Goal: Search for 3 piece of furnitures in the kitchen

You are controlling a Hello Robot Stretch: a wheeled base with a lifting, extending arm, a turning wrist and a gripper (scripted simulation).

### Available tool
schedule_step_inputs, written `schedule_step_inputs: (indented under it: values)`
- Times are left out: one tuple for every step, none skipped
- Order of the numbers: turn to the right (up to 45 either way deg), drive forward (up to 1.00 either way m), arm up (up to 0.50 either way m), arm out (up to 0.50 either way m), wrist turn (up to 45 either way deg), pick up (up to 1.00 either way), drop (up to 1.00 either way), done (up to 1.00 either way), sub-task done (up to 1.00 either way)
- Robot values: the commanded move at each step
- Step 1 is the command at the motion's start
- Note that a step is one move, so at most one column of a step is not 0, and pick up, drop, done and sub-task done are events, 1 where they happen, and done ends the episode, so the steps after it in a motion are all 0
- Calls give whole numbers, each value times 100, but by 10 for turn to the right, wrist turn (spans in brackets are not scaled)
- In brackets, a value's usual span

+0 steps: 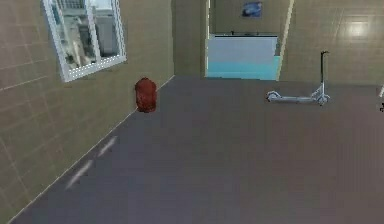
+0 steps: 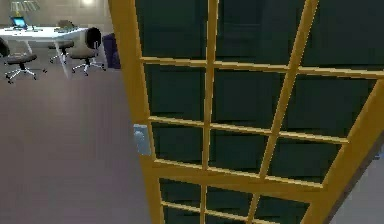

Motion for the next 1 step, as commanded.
schedule_step_inputs:
  values:
    - [300, 0, 0, 0, 0, 0, 0, 0, 0]
